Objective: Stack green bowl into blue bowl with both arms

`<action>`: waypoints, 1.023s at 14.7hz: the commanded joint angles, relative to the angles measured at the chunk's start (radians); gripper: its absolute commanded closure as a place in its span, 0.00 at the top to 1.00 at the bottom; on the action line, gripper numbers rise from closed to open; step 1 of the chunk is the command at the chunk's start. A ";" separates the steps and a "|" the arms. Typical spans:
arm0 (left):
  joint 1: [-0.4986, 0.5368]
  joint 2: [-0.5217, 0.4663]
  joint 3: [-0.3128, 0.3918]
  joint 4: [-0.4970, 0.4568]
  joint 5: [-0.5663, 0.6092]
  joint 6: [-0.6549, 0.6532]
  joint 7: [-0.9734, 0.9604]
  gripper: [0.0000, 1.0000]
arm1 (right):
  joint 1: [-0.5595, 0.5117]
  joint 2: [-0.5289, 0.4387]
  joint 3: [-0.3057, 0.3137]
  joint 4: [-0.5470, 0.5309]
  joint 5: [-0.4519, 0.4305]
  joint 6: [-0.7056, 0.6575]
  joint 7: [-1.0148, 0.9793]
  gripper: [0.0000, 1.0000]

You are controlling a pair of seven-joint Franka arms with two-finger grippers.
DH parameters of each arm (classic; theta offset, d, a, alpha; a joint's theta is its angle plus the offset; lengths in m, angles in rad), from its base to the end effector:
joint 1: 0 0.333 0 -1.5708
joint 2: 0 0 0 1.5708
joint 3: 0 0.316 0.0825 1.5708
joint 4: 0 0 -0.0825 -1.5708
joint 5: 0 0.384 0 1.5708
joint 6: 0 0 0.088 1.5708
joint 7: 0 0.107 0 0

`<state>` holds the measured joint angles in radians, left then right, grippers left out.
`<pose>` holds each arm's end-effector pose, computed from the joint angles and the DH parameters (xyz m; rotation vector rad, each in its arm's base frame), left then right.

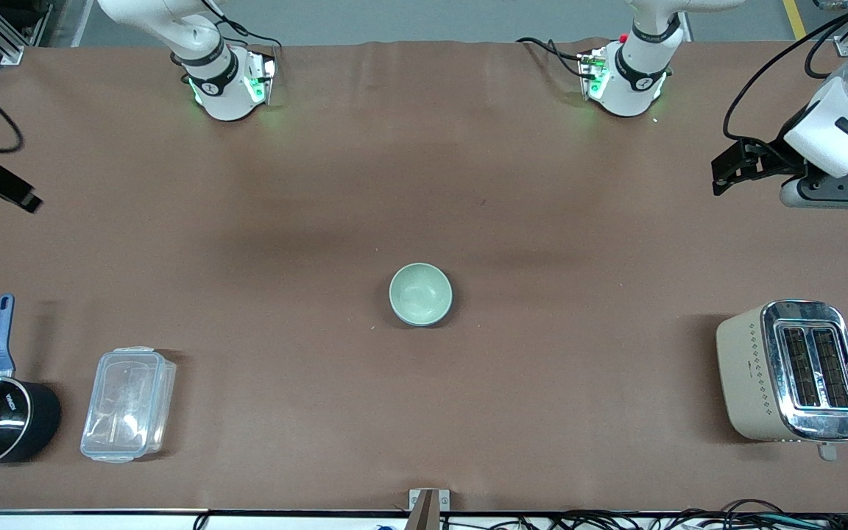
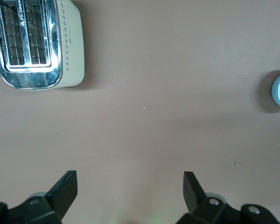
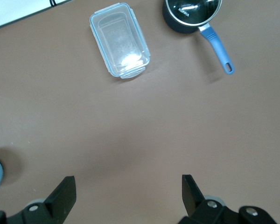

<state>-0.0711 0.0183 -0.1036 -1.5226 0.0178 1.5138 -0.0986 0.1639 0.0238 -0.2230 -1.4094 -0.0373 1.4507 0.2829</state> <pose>0.5467 -0.0939 0.6321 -3.1197 0.1176 0.0384 0.5476 -0.0349 0.6763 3.0550 -0.5349 0.0352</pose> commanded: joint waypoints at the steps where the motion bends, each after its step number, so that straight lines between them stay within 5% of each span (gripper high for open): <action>1: 0.001 -0.011 -0.005 0.002 0.019 0.000 0.016 1.00 | -0.298 -0.015 0.257 0.004 0.010 -0.036 -0.149 1.00; 4: 0.002 -0.012 -0.007 0.002 0.019 -0.001 0.014 1.00 | -0.310 -0.013 0.281 0.000 0.008 -0.036 -0.151 1.00; 7: 0.008 -0.014 -0.004 0.004 0.017 -0.020 0.016 1.00 | -0.221 -0.005 0.182 0.006 0.019 -0.035 -0.165 1.00; 15: 0.011 -0.020 0.002 0.013 0.017 -0.038 0.076 1.00 | -0.199 -0.005 0.180 0.006 0.022 -0.035 -0.163 1.00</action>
<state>-0.0658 0.0140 -0.1004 -1.5165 0.0178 1.4981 -0.0413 -0.0444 0.0190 -0.0321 -1.4047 -0.0296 1.4154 0.1307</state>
